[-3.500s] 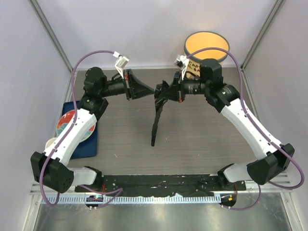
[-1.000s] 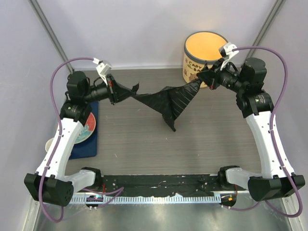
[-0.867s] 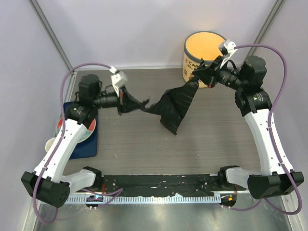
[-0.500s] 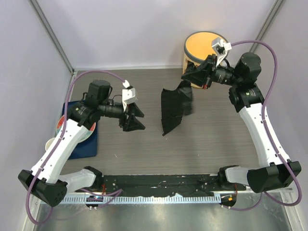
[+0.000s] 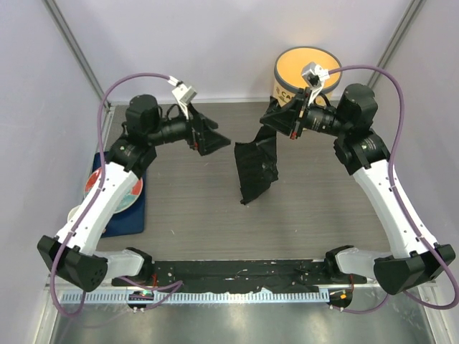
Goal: Put the trash bags into the trash bin
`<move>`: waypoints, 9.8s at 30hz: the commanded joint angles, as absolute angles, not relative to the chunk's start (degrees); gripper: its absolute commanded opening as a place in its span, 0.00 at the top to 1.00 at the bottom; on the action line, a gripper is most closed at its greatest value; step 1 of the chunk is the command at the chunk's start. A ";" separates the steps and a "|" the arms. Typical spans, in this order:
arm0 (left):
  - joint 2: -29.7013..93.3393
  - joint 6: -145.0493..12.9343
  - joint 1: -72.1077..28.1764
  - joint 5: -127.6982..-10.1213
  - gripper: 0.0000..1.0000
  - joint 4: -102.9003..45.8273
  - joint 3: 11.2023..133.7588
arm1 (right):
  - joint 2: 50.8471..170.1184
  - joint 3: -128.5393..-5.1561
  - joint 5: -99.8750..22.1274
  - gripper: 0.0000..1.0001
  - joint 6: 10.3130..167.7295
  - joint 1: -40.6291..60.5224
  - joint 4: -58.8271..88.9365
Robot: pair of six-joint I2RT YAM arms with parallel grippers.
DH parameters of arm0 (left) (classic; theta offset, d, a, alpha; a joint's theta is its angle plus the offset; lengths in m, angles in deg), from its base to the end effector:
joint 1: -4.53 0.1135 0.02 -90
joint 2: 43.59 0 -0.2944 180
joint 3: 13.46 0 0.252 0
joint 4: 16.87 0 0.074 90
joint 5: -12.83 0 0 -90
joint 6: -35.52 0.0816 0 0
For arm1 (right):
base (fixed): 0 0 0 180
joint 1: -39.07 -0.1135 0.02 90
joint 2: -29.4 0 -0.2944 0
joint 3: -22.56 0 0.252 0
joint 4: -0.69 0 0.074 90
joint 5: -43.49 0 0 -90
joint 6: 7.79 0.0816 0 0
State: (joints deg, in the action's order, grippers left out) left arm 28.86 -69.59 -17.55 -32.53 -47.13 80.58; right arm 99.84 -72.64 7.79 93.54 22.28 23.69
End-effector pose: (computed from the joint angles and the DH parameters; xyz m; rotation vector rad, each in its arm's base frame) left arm 0.2528 -0.1644 0.4670 0.7069 1.6725 -1.1354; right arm 0.2411 0.1420 0.5002 -0.8471 1.4322 1.1003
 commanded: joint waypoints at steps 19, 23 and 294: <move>33.48 -94.11 -33.69 -52.73 0.03 -17.73 74.04 | 96.99 -74.36 -31.92 0.99 119.03 16.05 23.34; 37.00 -96.22 -35.72 -55.89 0.04 -15.70 74.84 | 96.64 -74.27 -33.07 0.99 118.50 15.43 22.29; 19.69 24.09 -43.01 -50.89 1.00 -10.60 39.42 | 109.74 -59.34 17.55 0.17 69.61 16.93 43.79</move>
State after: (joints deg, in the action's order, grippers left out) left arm 20.90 21.66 -42.01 -52.53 -14.61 38.38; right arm 111.94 -62.72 15.64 62.70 19.52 57.73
